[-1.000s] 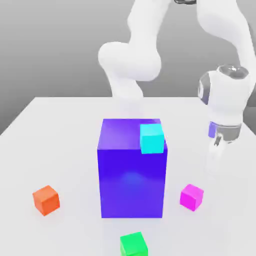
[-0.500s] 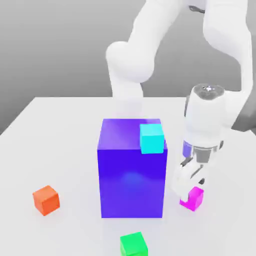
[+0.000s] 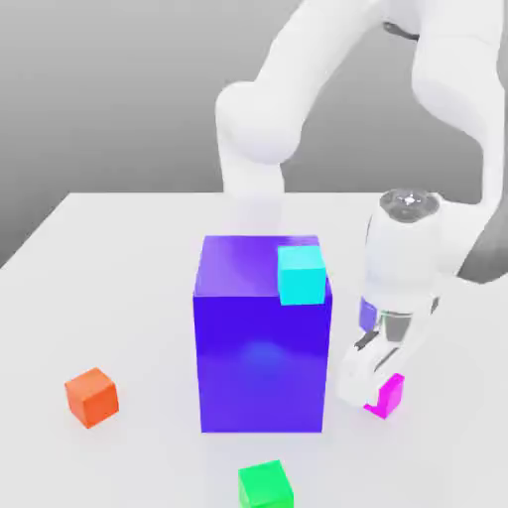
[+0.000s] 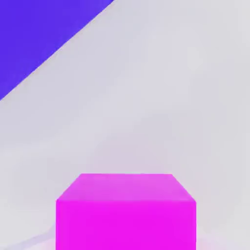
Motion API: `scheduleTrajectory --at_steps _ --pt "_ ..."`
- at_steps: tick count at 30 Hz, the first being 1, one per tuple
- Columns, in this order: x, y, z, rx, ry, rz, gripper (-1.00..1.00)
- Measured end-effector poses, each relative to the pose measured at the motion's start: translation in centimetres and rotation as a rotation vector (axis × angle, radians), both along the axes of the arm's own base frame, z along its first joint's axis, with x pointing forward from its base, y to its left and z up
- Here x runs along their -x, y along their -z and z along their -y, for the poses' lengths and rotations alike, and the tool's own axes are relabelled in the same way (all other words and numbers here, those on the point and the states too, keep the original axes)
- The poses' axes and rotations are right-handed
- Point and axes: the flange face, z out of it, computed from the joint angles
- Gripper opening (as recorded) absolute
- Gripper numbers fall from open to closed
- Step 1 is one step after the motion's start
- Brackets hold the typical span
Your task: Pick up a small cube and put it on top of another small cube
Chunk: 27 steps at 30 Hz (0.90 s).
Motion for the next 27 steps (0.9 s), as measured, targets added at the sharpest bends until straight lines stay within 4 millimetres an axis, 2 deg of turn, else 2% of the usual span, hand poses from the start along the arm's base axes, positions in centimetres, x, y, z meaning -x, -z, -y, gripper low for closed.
scheduleTrajectory --at_steps 11,19,23,27 --pt "-0.1 -5.0 0.1 -0.012 0.0 -0.004 -1.0" --pt "-5.9 -10.9 0.9 -0.098 -0.172 0.043 -1.0" --pt "-8.6 -13.2 2.5 -0.117 -0.257 0.065 -1.0" --pt "-11.3 -14.7 5.1 -0.121 -0.333 0.079 -1.0"
